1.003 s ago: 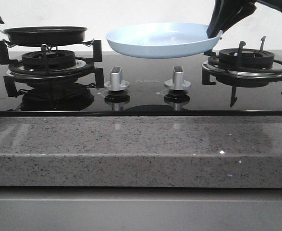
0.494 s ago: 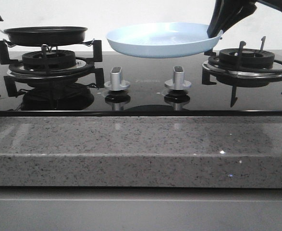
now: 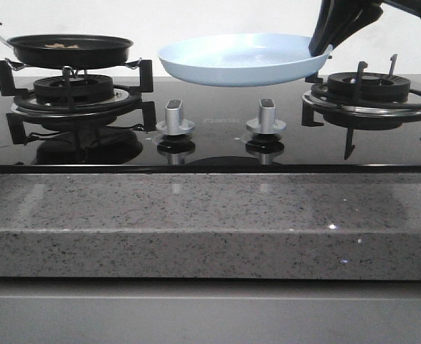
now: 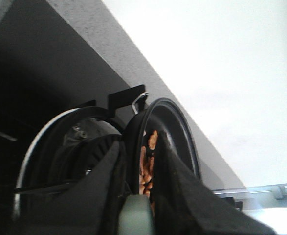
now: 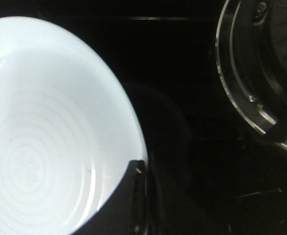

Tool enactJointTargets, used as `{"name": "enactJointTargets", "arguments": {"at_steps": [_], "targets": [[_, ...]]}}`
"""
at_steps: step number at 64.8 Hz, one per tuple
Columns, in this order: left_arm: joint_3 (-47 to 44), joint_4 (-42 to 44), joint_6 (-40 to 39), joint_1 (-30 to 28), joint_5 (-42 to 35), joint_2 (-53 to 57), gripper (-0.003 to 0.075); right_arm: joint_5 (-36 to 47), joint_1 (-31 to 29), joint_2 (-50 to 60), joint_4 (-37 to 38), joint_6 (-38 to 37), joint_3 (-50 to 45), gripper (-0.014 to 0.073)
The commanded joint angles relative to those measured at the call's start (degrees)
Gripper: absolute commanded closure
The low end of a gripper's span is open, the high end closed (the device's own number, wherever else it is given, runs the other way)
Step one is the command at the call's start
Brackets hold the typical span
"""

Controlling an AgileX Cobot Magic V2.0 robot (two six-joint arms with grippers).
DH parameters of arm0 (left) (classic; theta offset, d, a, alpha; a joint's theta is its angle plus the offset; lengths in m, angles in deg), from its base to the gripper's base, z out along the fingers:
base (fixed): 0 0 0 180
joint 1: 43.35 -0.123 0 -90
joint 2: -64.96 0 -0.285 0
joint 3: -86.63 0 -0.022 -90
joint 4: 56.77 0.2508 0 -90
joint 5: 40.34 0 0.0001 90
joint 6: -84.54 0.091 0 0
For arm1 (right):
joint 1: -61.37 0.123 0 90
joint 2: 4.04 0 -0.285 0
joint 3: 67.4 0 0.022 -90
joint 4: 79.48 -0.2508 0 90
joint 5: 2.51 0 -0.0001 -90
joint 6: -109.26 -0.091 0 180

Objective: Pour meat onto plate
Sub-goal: 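Move the pan with the left gripper over the held plate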

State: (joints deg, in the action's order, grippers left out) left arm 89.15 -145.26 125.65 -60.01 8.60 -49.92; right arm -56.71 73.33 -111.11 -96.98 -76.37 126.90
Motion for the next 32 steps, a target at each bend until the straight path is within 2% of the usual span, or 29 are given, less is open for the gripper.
{"name": "enactJointTargets", "arguments": {"at_steps": [1, 13, 32], "targets": [[1.58, -2.29, 2.13, 0.21, 1.62, 2.76, 0.0741, 2.77, -0.37, 3.32, -1.37, 0.36, 1.49, 0.0664], [1.58, -7.25, 2.13, 0.1, 3.88, 3.35, 0.0741, 2.77, -0.37, 3.32, -1.37, 0.36, 1.49, 0.0664], [1.58, -7.42, 2.13, 0.1, 3.72, 8.16, 0.0741, 2.77, -0.37, 3.32, -1.37, 0.36, 1.49, 0.0664]]}}
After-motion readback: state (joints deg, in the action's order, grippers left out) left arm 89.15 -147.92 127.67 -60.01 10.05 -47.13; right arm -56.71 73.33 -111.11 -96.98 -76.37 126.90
